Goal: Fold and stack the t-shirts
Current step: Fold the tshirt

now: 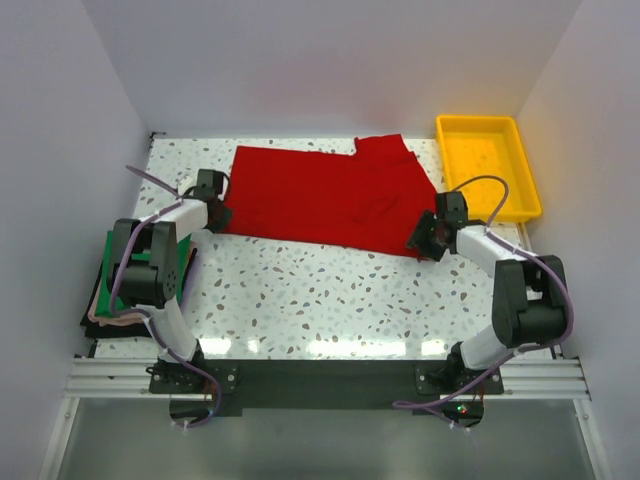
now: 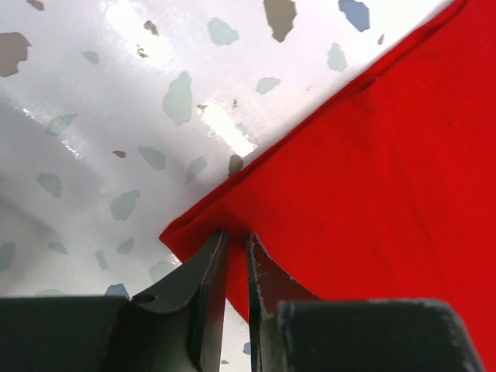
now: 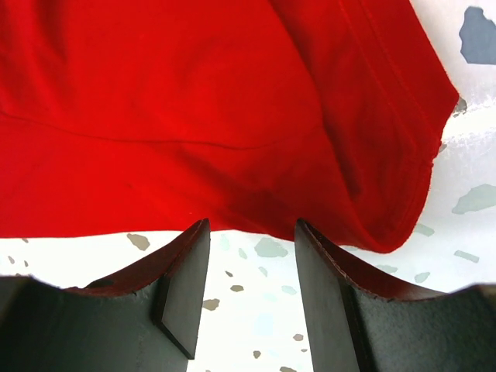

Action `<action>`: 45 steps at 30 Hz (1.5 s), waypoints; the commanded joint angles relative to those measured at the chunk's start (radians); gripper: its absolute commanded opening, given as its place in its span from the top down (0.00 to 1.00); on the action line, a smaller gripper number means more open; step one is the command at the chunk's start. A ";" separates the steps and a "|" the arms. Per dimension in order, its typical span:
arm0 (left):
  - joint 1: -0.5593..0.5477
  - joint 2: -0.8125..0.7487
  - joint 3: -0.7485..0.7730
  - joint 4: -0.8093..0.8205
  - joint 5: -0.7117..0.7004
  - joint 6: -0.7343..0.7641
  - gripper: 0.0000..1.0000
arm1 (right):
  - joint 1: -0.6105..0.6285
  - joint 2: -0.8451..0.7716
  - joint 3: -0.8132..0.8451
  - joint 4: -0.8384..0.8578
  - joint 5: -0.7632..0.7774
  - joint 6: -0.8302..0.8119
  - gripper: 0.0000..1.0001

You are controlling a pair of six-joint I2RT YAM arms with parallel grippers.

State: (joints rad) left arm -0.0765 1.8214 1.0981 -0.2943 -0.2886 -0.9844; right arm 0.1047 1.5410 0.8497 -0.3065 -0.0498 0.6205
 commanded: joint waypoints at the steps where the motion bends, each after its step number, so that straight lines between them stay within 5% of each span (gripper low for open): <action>1: 0.012 -0.027 -0.021 0.014 -0.041 0.006 0.79 | -0.016 0.013 -0.012 0.043 -0.022 -0.002 0.49; 15: 0.017 -0.037 -0.049 0.006 -0.044 0.027 0.73 | -0.060 -0.033 -0.040 0.027 0.031 0.004 0.41; 35: 0.026 -0.051 -0.081 0.001 -0.032 0.035 0.72 | -0.103 -0.174 -0.035 0.029 0.037 -0.073 0.46; 45: 0.029 -0.034 -0.061 -0.011 -0.015 0.046 0.72 | -0.086 0.051 0.046 0.053 0.051 -0.100 0.65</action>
State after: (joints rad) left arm -0.0608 1.7885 1.0340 -0.2684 -0.2909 -0.9726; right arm 0.0078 1.5562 0.8581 -0.2821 -0.0174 0.5434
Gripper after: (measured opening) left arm 0.282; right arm 0.354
